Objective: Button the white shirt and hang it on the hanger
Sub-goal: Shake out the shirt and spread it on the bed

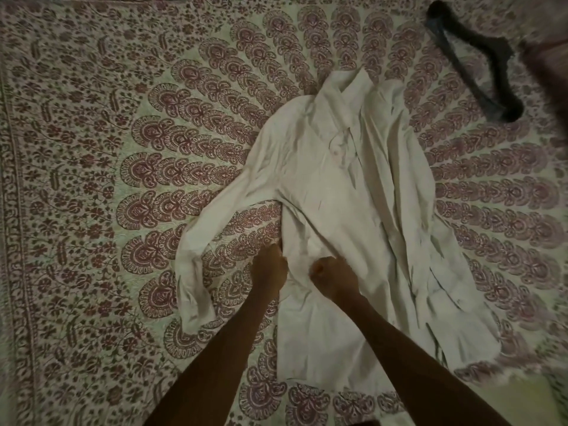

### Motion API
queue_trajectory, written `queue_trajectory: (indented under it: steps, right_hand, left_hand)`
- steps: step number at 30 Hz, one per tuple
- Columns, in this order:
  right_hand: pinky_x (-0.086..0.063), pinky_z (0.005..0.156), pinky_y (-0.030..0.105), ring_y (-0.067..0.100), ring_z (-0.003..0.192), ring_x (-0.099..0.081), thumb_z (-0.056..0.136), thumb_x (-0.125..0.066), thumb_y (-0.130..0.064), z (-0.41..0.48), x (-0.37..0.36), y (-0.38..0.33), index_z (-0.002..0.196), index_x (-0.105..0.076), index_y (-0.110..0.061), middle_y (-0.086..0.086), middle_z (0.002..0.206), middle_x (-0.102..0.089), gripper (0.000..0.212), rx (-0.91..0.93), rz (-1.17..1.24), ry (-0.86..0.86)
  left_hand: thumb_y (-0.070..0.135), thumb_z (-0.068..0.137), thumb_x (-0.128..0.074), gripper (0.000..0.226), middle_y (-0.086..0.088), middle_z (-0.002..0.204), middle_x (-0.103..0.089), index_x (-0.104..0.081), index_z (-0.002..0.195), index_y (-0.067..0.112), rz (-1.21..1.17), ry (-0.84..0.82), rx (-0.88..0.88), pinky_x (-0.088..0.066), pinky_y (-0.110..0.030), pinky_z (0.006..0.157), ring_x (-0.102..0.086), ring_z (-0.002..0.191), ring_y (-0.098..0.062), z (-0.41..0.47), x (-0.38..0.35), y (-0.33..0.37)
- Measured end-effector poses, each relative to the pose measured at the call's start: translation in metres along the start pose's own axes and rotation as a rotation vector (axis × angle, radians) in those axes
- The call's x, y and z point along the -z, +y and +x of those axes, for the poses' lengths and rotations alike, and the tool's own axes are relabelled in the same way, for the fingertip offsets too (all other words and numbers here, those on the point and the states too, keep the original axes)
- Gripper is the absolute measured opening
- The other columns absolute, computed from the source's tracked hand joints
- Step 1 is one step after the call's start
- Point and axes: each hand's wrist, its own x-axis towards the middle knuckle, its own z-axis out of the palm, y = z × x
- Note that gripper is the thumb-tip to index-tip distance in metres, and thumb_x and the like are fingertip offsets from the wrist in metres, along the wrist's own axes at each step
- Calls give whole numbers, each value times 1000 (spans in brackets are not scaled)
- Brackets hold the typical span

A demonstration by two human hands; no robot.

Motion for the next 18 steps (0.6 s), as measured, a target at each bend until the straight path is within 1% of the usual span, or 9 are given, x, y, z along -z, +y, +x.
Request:
queue_trajectory:
  steps: [2,3,5,8,10,12,14,16,18]
  right_hand:
    - [-52,82,33,27,103,-66,90,-55,-47,-6,-6,1,108,-68,-18,5,107,-69,37,16,14,-49]
    - [-51,83,34,27,105,-65,90,-54,-51,-10,-9,-1,112,-66,-18,5,110,-68,40,18,12,-52]
    - [-52,82,35,27,101,-65,92,-51,-45,-17,-14,-1,109,-66,-19,4,109,-68,35,28,15,-37]
    - [-54,78,34,25,92,-67,92,-45,-29,-22,-11,1,98,-69,-19,2,98,-70,26,33,85,-23]
    - [-55,78,35,25,91,-67,91,-46,-28,-11,2,0,93,-68,-19,2,95,-70,24,54,100,0]
    - [-54,79,34,27,91,-67,93,-45,-28,7,21,-4,93,-66,-18,5,95,-69,23,73,94,44]
    - [-53,79,33,28,92,-66,94,-45,-28,34,48,-15,96,-67,-19,6,98,-68,24,91,87,115]
    - [-50,76,31,27,91,-65,94,-46,-26,64,78,-29,98,-68,-20,4,99,-68,23,107,114,203]
    - [-50,75,30,24,91,-66,95,-47,-20,98,106,-44,97,-68,-21,1,99,-68,21,135,162,297]
  left_hand:
    - [17,89,-54,13,-13,95,-66,-62,92,8,-71,11,71,-51,-39,73,-64,89,-32,0,1,-5]
    - [18,88,-55,13,-13,92,-68,-64,91,9,-109,12,117,-52,-37,70,-64,84,-30,1,3,-11]
    - [20,86,-56,20,-13,93,-70,-68,97,10,-100,-4,170,-50,-33,66,-65,82,-29,1,6,-27]
    - [21,94,-49,24,-13,96,-67,-65,100,4,-52,-73,220,-45,-31,66,-64,88,-30,-6,7,-35]
    - [21,95,-48,22,-10,92,-64,-62,102,5,-16,34,176,-42,-29,60,-59,80,-23,1,15,-24]
    - [19,94,-47,18,-9,92,-63,-60,99,7,16,198,87,-47,-32,60,-57,76,-21,15,29,-5]
    - [15,93,-48,15,-12,96,-62,-58,99,6,-6,333,-38,-50,-37,67,-59,83,-25,39,48,15]
    - [12,89,-55,12,-12,102,-58,-56,101,8,23,463,-169,-49,-37,72,-57,90,-28,68,65,35]
    - [14,86,-63,25,-10,111,-53,-54,109,10,81,563,-232,-48,-37,79,-54,98,-27,100,81,52]
